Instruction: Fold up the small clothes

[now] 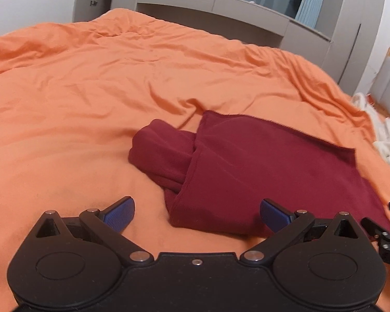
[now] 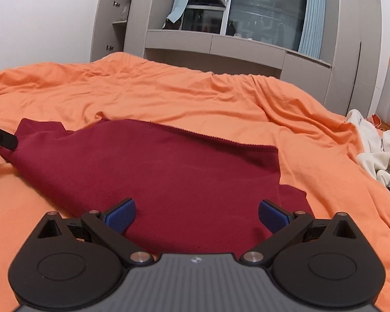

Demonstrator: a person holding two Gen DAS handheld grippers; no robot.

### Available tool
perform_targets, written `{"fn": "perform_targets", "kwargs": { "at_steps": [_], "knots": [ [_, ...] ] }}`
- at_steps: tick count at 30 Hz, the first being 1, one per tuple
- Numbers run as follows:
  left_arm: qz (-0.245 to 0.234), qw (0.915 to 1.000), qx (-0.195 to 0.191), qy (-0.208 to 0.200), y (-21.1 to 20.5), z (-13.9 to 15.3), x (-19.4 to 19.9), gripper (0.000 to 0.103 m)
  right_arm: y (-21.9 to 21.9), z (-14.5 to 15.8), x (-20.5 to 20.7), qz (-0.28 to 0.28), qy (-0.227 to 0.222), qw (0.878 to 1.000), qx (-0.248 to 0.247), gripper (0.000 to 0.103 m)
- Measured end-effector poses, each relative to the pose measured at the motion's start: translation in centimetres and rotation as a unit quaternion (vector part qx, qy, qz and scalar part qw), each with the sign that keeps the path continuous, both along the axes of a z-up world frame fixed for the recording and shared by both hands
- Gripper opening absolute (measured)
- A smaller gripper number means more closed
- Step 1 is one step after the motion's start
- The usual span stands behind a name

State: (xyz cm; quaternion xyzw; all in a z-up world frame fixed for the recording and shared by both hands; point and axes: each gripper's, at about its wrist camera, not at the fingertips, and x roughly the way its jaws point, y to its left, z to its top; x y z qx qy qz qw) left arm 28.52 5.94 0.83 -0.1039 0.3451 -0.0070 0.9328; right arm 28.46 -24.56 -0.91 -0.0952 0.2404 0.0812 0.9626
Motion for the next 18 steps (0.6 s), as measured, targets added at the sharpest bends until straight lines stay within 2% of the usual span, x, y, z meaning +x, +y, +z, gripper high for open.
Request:
{"fn": "perform_targets", "kwargs": {
  "at_steps": [3, 6, 9, 15, 18],
  "knots": [
    [-0.002, 0.9996, 0.028, 0.001, -1.0, -0.2, 0.1, 0.102, -0.1, 0.0, -0.1, 0.0, 0.001, 1.0, 0.005, 0.103],
    [-0.005, 0.9995, 0.031, 0.003, -1.2, -0.2, 0.3, 0.102, -0.2, -0.1, 0.1, -0.001, 0.006, 1.0, 0.006, 0.103],
    [-0.008, 0.9999, 0.009, 0.005, -0.9, -0.1, 0.4, 0.102, -0.2, -0.2, 0.2, -0.001, 0.01, 1.0, 0.005, 0.103],
    [-0.061, 0.9978, -0.021, 0.013, -1.5, -0.6, 0.9, 0.102, 0.0, -0.5, 0.3, 0.0, 0.018, 1.0, 0.001, 0.103],
    [-0.067, 0.9965, -0.047, 0.018, -1.4, -0.7, 0.9, 0.102, 0.0, -0.5, 0.4, 0.001, 0.021, 1.0, -0.001, 0.103]
  ]
}}
